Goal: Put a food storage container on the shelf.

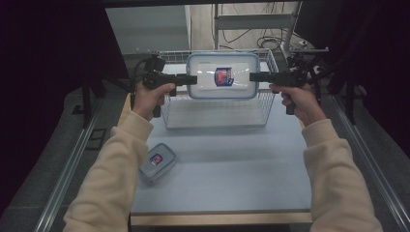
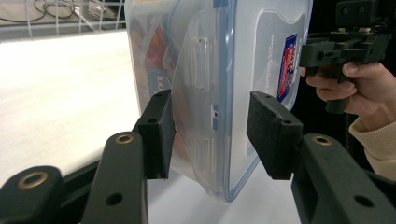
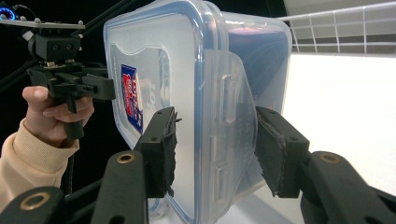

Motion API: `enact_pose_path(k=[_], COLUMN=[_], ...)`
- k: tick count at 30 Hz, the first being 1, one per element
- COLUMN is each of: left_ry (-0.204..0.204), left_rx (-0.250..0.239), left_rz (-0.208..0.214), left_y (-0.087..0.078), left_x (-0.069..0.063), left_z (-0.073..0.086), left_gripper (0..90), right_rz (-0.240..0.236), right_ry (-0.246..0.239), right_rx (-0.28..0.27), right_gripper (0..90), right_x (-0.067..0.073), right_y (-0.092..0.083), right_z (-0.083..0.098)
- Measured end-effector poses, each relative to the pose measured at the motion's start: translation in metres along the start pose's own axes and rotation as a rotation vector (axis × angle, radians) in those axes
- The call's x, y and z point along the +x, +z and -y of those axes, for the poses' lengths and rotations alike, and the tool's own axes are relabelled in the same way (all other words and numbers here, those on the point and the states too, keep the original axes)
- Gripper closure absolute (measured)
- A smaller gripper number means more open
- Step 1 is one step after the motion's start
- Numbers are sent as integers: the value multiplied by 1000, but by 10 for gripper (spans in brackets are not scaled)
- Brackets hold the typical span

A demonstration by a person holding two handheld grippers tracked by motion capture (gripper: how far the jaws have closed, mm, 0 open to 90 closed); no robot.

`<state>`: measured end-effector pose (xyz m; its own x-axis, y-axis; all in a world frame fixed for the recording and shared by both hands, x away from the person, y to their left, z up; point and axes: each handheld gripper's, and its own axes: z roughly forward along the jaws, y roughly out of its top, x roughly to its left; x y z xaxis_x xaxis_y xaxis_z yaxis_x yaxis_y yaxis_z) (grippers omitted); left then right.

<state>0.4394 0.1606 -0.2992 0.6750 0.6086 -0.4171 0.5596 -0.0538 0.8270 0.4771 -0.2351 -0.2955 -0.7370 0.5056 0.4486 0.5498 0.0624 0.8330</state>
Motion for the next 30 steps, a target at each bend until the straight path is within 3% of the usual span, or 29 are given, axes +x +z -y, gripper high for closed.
enact_pose_path(k=[3,7,17,21,30], left_ry=[4,-25,-85,-101,-169], left_rx=[8,0,15,33,0], left_rz=[-6,-8,-2,-2,4], left_y=[1,5,19,22,25], left_x=[6,20,48,57,67], left_z=[-7,-15,-17,-17,-20], left_gripper=[525,525,523,522,502], right_rz=[-4,-5,13,30,56], right_ry=[6,24,70,93,170], right_rx=[-2,9,46,63,42], right_gripper=[503,502,493,486,483], right_x=[-5,-15,-38,-43,-43], right_y=[4,16,40,47,53], right_z=[-8,-20,-32,-34,-36])
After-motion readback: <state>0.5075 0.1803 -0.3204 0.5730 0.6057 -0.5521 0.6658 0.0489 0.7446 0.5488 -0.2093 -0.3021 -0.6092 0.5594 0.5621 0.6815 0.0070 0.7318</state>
